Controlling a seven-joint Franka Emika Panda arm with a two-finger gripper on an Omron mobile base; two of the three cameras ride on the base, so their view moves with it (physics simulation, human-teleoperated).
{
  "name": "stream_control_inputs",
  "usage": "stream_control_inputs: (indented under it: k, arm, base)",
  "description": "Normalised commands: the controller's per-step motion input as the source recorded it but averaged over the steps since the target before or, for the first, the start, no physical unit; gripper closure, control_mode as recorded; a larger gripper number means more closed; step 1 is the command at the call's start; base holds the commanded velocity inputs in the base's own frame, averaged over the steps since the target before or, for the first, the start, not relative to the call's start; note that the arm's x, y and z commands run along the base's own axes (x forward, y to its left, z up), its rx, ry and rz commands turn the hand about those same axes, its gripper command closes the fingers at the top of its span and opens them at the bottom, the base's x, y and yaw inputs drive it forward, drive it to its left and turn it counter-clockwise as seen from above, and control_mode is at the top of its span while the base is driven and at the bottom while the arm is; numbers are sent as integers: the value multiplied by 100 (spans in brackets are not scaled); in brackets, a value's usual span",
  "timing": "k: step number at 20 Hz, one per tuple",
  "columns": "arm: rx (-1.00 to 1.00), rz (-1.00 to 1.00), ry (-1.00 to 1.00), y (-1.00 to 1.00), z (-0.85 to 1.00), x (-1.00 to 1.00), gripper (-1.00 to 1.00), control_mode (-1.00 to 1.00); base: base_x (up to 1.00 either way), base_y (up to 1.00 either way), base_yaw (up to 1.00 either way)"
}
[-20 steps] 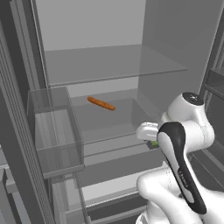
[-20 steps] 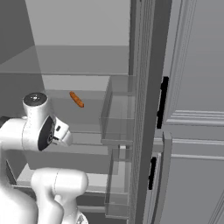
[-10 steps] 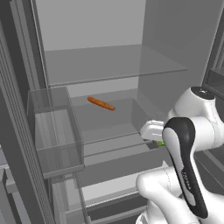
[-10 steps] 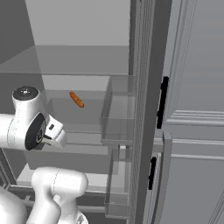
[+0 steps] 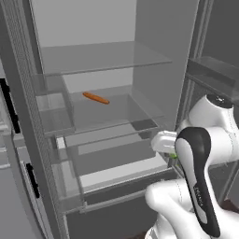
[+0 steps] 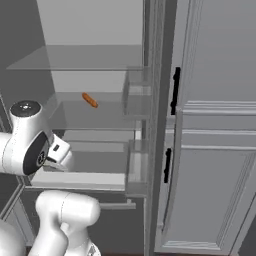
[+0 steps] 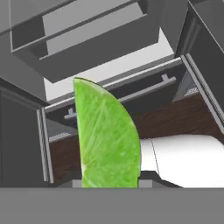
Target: Grab a lemon wedge from the fridge and one ice cube from the ice bowl, and put them in the glass of lemonade.
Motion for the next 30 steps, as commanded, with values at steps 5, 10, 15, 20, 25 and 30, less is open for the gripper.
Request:
stream_control_inputs:
  k: [5, 10, 15, 20, 25, 30]
  arm:
    - [0, 0, 0, 0, 0, 0, 100, 100]
    - [0, 0, 0, 0, 0, 0, 100, 100]
    - [0, 0, 0, 0, 0, 0, 100, 100]
    - [0, 0, 0, 0, 0, 0, 100, 100]
    - [0, 0, 0, 0, 0, 0, 100, 100]
    - [0, 0, 0, 0, 0, 0, 100, 100]
  base:
    - [-100, 7, -23]
    - [-69, 0, -65]
    - [0, -1, -97]
    - [41, -26, -68]
    - [21, -90, -16]
    - [55, -52, 0]
